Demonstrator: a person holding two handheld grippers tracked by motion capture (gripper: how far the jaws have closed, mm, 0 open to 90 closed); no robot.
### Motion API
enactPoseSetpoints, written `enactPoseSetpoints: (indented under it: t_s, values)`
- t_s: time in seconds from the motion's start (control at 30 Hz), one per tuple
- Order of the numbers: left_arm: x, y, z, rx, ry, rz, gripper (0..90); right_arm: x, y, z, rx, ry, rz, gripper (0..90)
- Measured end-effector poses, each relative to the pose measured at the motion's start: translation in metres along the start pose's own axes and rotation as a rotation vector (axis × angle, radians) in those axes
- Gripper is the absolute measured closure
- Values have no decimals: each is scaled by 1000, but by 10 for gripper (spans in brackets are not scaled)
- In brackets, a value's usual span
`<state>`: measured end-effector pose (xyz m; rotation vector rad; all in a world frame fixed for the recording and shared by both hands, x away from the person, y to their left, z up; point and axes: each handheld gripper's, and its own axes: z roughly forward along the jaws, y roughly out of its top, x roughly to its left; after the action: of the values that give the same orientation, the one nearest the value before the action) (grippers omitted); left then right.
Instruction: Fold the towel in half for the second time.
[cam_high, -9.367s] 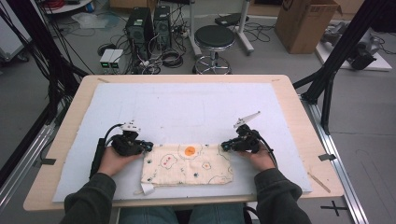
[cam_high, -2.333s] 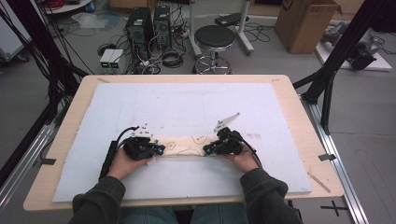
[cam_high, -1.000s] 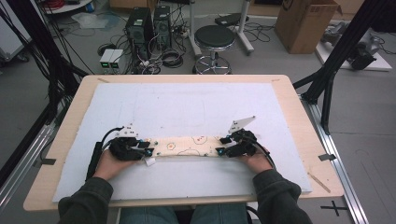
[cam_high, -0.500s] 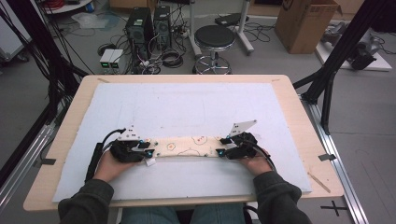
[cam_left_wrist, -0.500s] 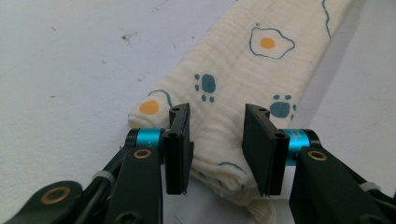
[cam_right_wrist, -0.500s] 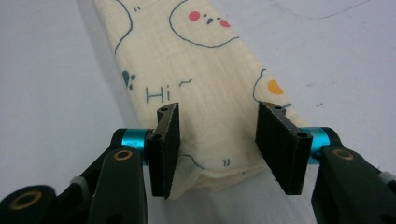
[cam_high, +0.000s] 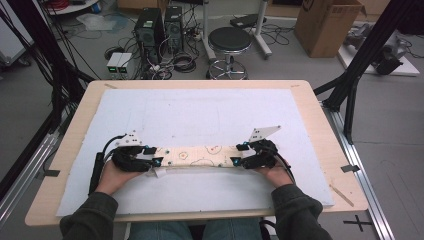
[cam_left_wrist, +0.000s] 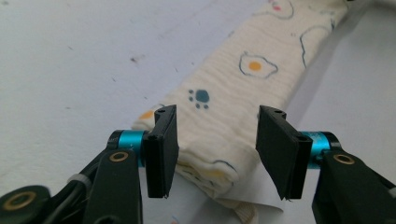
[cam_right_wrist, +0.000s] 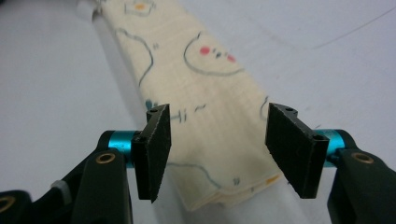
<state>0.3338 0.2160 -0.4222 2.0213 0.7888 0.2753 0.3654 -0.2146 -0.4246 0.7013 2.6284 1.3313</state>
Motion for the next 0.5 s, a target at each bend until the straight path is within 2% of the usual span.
enactPoseSetpoints:
  t_s: [0.1, 0.17, 0.27, 0.33, 0.4, 0.5]
  values:
    - [5, 4, -2, -42, 25, -45, 457, -7, 6, -6, -50, -11, 29, 403]
    - [6, 6, 0, -56, 47, -61, 461, -13, 8, -8, -44, -38, 59, 417]
    - [8, 7, 7, -26, 91, -79, 490, -18, 7, -4, -19, -54, 88, 440]
    - [11, 5, 12, 6, 103, -91, 504, -22, 5, 2, 13, -55, 109, 455]
    - [13, 4, 13, 8, 118, -103, 516, -24, 4, 5, 25, -60, 124, 463]
    - [15, 2, 14, -3, 115, -116, 524, -32, 1, 6, 17, -47, 167, 463]
